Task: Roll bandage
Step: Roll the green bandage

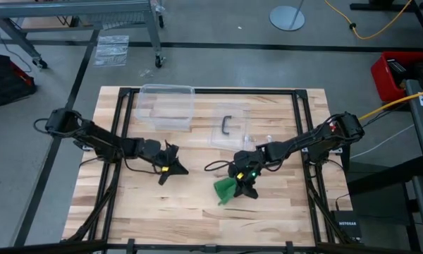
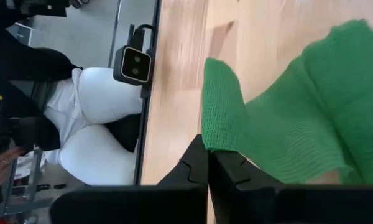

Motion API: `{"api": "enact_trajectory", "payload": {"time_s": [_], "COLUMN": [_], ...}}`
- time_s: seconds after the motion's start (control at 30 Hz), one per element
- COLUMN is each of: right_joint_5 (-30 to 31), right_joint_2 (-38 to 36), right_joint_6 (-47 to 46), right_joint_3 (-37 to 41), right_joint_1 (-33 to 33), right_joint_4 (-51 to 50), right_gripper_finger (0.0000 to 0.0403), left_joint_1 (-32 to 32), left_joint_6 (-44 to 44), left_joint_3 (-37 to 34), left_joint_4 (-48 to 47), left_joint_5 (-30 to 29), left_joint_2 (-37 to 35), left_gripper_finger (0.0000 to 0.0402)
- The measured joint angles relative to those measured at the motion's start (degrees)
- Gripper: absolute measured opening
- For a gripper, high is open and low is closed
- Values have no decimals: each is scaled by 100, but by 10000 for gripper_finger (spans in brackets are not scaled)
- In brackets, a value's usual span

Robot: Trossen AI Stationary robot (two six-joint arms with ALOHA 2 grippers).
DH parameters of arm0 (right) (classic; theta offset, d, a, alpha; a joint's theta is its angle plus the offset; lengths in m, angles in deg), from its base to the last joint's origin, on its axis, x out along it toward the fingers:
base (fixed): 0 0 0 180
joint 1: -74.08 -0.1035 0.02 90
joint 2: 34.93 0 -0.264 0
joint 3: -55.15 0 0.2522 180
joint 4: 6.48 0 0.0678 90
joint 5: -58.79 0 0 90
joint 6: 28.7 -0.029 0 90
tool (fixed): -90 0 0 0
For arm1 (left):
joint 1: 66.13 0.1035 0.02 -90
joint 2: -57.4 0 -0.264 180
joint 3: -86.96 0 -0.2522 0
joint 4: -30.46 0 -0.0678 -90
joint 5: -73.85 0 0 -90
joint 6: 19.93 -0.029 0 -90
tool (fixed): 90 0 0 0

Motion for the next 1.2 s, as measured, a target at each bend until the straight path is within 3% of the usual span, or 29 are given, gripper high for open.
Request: {"api": "enact_trajectory", "payload": {"time_s": [0.23,0.37,0.87,1.2], "right_joint_5": [103,268,1436,1582], "right_joint_2": [0,0,0,0], "right_joint_6": [-365,-629,-2050,-2544], "right_joint_3": [0,0,2,2], "right_joint_1": [-342,-622,-1578,-1780], "right_joint_4": [-140,-145,-388,-388], "right_gripper_finger": [0,0,0,0], "left_joint_1": [-546,-709,-643,-492], "left_joint_6": [25,-319,-2384,-3140], "left_joint_3": [154,503,2897,3965], "left_joint_4": [16,9,4,-186], "left_joint_5": [-1154,-1421,-1435,-819], "left_joint_2": [128,528,3174,4041], "left_gripper_finger": [0,0,0,0]}}
